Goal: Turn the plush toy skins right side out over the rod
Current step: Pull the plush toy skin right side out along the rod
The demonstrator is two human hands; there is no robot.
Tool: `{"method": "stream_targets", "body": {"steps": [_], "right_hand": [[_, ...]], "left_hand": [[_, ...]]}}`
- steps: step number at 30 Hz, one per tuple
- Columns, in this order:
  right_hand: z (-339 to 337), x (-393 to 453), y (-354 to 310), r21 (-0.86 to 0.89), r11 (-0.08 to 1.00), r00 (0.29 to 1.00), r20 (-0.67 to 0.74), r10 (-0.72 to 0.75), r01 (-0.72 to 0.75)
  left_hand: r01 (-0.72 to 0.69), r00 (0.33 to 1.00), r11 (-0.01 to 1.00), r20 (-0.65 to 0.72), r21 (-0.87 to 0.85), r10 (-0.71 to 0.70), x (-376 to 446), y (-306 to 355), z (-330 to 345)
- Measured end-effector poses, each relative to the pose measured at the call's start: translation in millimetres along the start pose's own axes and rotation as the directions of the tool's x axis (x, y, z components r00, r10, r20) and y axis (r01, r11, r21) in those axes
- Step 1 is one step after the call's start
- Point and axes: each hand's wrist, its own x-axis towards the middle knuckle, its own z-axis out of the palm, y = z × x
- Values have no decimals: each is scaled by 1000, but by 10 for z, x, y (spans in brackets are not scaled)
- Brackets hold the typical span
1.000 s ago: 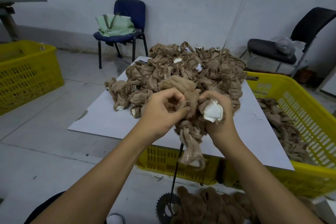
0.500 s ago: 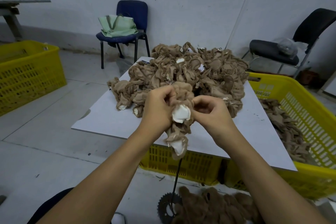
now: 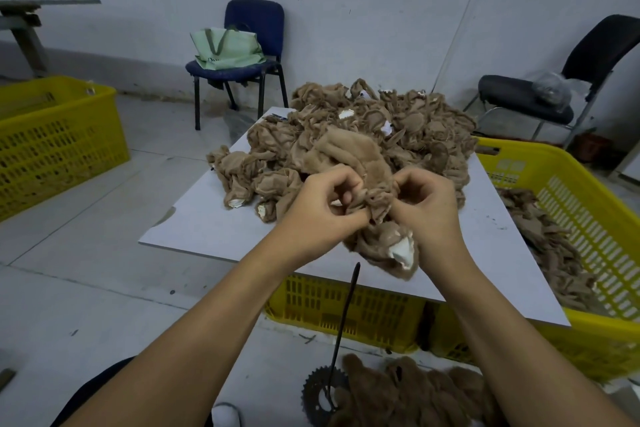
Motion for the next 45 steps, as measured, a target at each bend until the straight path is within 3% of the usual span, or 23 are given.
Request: {"method": "stream_targets", "body": {"steps": [4, 7, 12, 16, 18, 20, 26, 31, 34, 36, 39, 45], "right_hand": [[32, -4, 16, -12, 1000, 991, -132, -13, 11], [71, -51, 13, 13, 1000, 989, -150, -8, 10], [27, -31, -30, 130, 989, 998, 11, 67, -68], [-44, -45, -37, 145, 984, 986, 142, 83, -104], [-67, -64, -40, 203, 972, 961, 272, 57, -115], [-66, -79, -33, 164, 981, 951, 307, 45, -99], [54, -104, -3, 44, 996, 981, 186, 62, -71], [118, -111, 17, 55, 998, 997, 70, 14, -18], [102, -74, 43, 66, 997, 998, -47, 44, -41], [76, -62, 73, 86, 994, 993, -88, 76, -68], [113, -91, 85, 135, 987, 990, -96, 100, -87], [129, -50, 48, 177, 947, 962, 89, 257, -269]], "left_hand": [[-3, 997, 1000, 75, 0, 3, -10, 3, 66], [-32, 999, 999, -30, 16, 32, 23, -17, 83], [-111, 989, 991, -105, -81, 103, 56, -59, -20], [-81, 992, 991, -107, -111, 69, 67, -67, -70], [-50, 981, 991, -193, -126, 25, 104, -95, -124], [-21, 963, 996, -269, -86, -3, 130, -122, -135], [65, 927, 997, -368, -33, -72, 77, -189, 51], [41, 947, 994, -313, -103, -72, 89, -118, 4], [75, 975, 981, -193, -181, -111, 50, -71, 59], [62, 990, 988, -120, -139, -79, -1, -59, 132], [22, 998, 997, -58, -71, -26, -49, -44, 166], [40, 980, 999, -197, -3, -39, 32, -59, 71]]}}
